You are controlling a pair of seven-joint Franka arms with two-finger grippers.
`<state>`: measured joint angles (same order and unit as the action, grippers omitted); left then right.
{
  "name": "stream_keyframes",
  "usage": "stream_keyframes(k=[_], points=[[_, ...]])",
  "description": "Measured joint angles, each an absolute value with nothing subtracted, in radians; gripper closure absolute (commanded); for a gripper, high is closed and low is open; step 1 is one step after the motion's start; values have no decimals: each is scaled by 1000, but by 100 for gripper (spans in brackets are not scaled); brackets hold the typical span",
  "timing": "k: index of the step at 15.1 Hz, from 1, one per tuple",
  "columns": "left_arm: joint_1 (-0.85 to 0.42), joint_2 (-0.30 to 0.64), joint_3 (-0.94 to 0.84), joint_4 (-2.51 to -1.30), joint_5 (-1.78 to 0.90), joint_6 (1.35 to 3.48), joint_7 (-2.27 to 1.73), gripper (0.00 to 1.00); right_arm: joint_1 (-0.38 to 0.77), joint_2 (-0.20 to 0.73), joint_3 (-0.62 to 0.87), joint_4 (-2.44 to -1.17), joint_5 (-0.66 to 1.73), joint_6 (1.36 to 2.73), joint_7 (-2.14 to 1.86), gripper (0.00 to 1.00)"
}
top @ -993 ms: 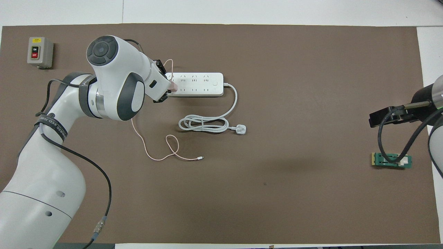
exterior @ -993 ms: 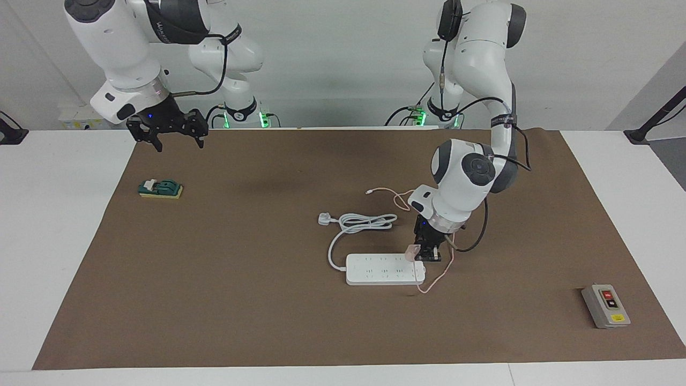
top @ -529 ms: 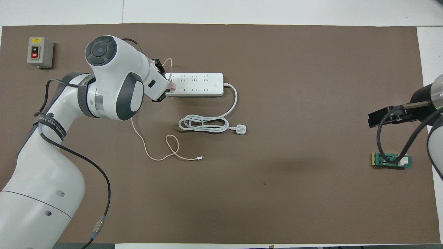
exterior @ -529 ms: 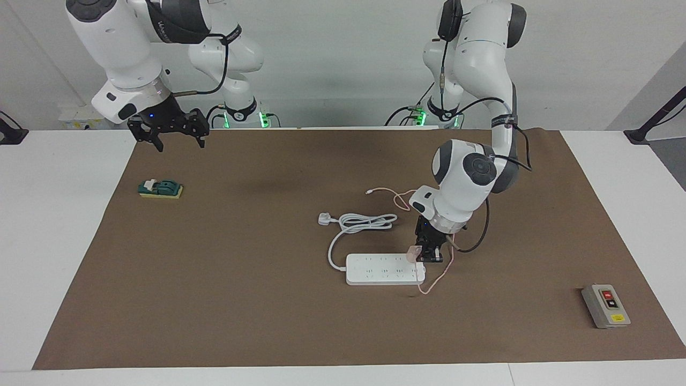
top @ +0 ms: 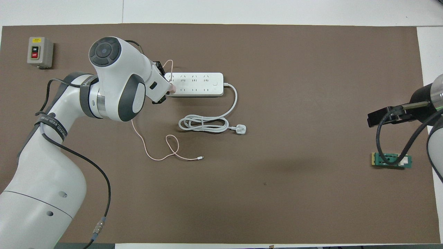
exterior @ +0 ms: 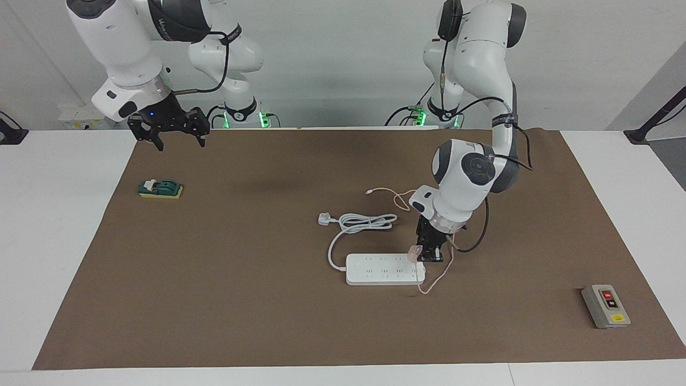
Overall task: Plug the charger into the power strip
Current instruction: 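Push the charger into the power strip socket with the left gripper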
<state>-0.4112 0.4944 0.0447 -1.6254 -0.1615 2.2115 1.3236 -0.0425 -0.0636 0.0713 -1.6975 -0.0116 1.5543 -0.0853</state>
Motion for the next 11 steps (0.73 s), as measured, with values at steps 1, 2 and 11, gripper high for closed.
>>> stream_keyframes(k=[1, 2, 11], points=[[-412, 494, 45, -1625, -159, 2211, 1320, 98, -42, -64, 73, -1697, -12, 1554, -85, 0], [-413, 494, 45, -1626, -158, 2211, 1315, 98, -42, -65, 75, -1697, -12, 1554, -85, 0], [-472, 494, 48, -1622, 50, 2211, 1245, 100, -42, -65, 78, -1697, -12, 1554, -85, 0]])
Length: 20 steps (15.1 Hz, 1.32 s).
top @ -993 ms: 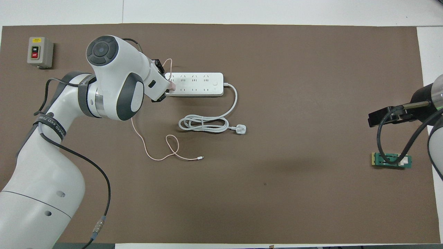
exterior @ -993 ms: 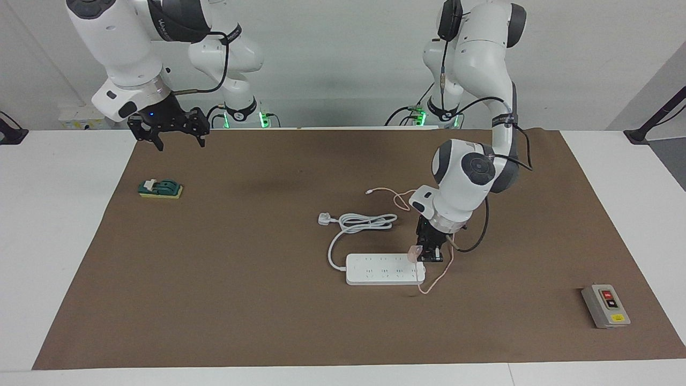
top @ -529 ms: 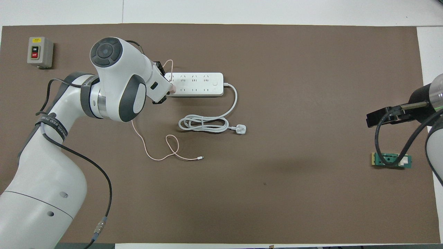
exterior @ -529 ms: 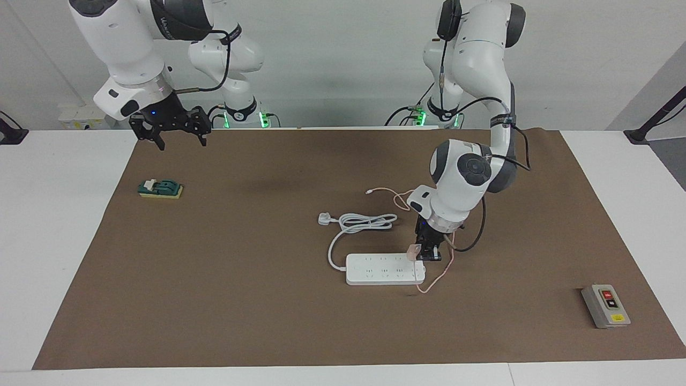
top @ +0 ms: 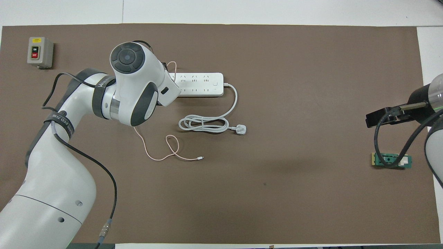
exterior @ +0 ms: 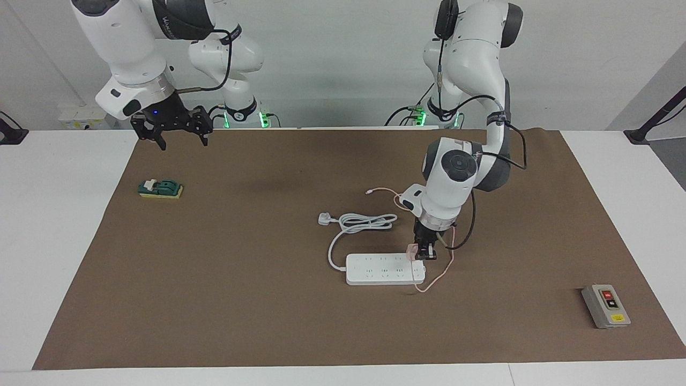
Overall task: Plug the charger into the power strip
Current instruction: 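Push the charger into the power strip socket with the left gripper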
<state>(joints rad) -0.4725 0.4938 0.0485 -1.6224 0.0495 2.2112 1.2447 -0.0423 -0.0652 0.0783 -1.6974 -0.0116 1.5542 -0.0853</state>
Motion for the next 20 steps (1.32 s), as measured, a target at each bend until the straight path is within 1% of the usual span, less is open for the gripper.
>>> stream_keyframes(k=[4, 12, 15, 20], points=[[-480, 494, 51, -1622, 70, 2210, 1236, 100, -42, -67, 78, -1697, -12, 1553, -85, 0], [-463, 500, 75, -1613, -83, 2194, 1230, 100, -48, -68, 72, -1697, -12, 1553, -85, 0], [-461, 511, 78, -1594, -97, 2170, 1217, 100, -48, -68, 72, -1697, -12, 1553, -85, 0], [-451, 552, 79, -1527, -124, 2102, 1211, 100, -48, -68, 72, -1697, -12, 1553, -85, 0]])
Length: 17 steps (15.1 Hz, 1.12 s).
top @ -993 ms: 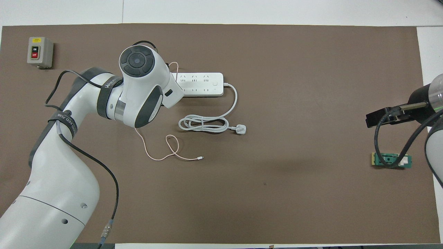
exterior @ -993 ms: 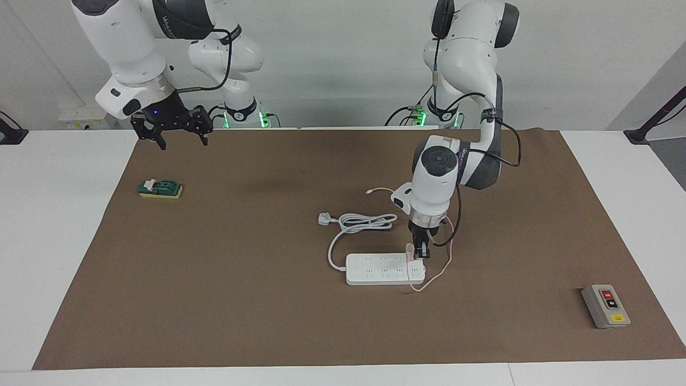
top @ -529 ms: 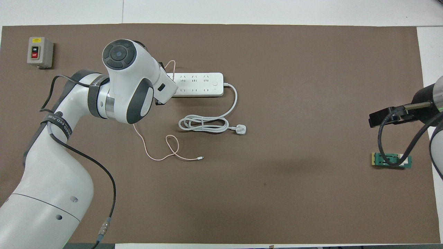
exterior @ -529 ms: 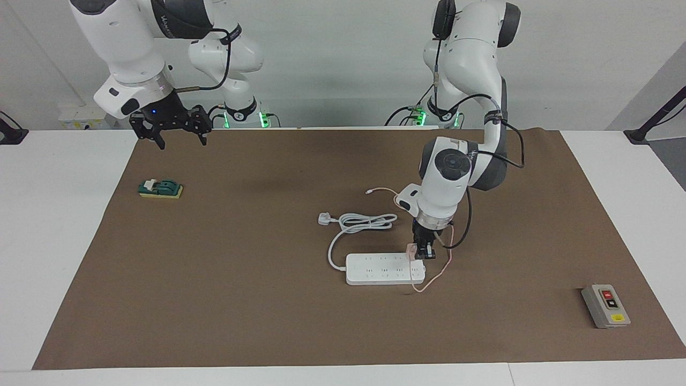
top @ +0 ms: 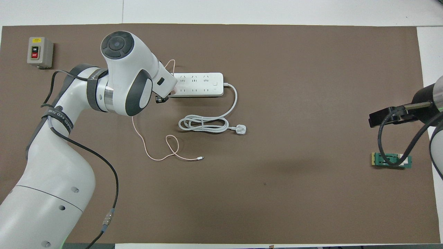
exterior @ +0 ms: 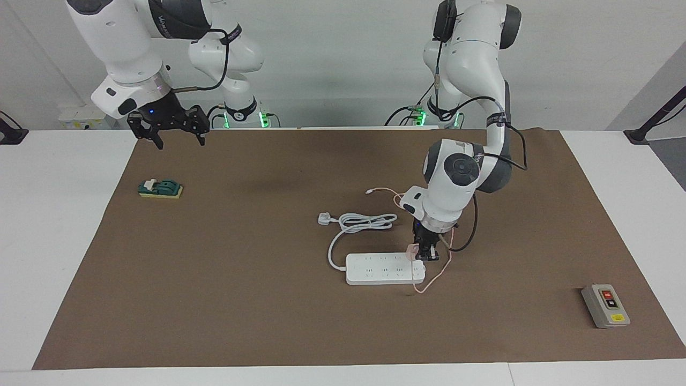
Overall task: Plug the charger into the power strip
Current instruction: 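Push the charger into the power strip socket with the left gripper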
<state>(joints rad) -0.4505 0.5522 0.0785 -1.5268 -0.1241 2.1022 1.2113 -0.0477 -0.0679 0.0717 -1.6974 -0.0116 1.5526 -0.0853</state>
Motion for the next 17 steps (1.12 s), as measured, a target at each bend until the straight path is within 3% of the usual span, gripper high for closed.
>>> stream_keyframes(k=[5, 17], points=[[-450, 585, 81, -1467, -124, 2041, 1198, 100, -48, -68, 72, -1697, -12, 1553, -85, 0], [-459, 590, 65, -1460, -42, 2039, 1185, 100, -48, -68, 72, -1697, -12, 1553, -85, 0]])
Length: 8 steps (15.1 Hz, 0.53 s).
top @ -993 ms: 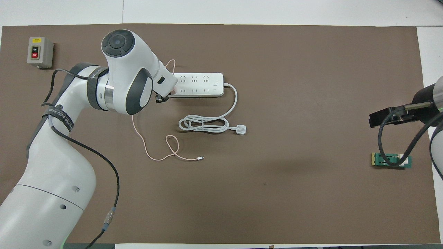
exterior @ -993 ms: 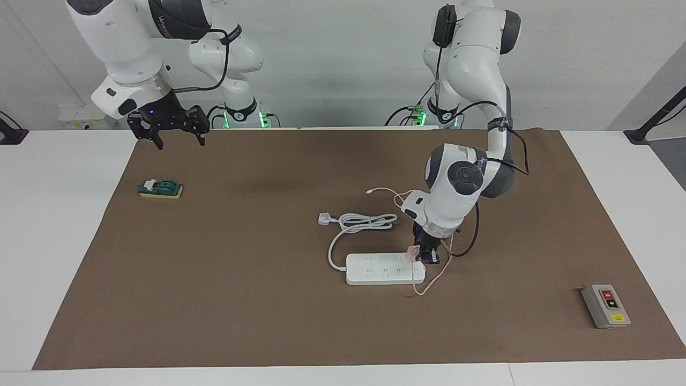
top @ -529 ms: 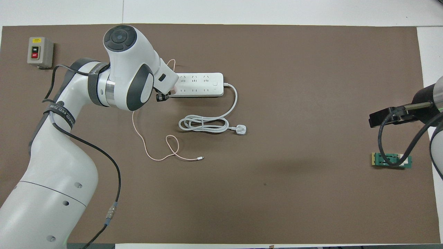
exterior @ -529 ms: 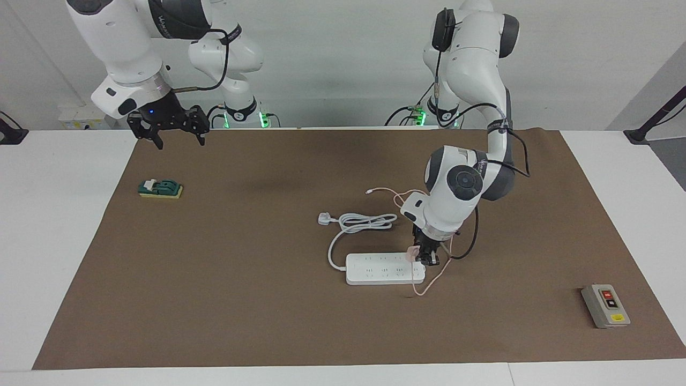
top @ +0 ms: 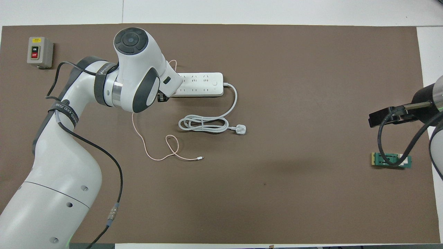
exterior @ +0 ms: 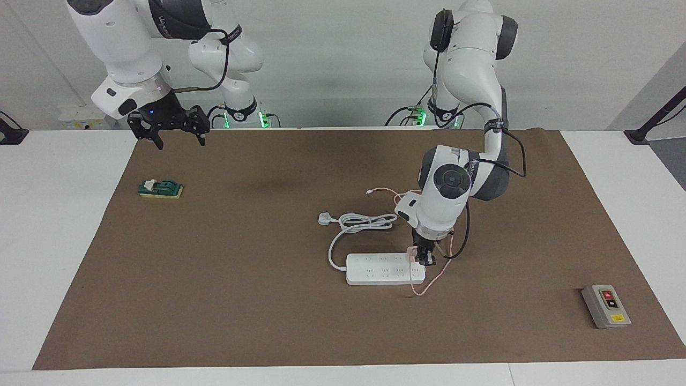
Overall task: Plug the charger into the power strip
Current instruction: 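Push the charger into the power strip socket with the left gripper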
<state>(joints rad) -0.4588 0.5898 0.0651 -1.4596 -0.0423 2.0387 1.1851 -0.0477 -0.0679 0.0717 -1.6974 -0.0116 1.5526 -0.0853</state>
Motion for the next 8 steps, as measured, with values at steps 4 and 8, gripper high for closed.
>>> stream_keyframes(k=[4, 8], points=[[-447, 588, 81, -1467, -127, 2043, 1179, 94, -48, -68, 72, -1697, -12, 1553, -85, 0], [-439, 581, 79, -1481, -150, 2055, 1169, 93, -48, -68, 72, -1697, -12, 1553, -85, 0]])
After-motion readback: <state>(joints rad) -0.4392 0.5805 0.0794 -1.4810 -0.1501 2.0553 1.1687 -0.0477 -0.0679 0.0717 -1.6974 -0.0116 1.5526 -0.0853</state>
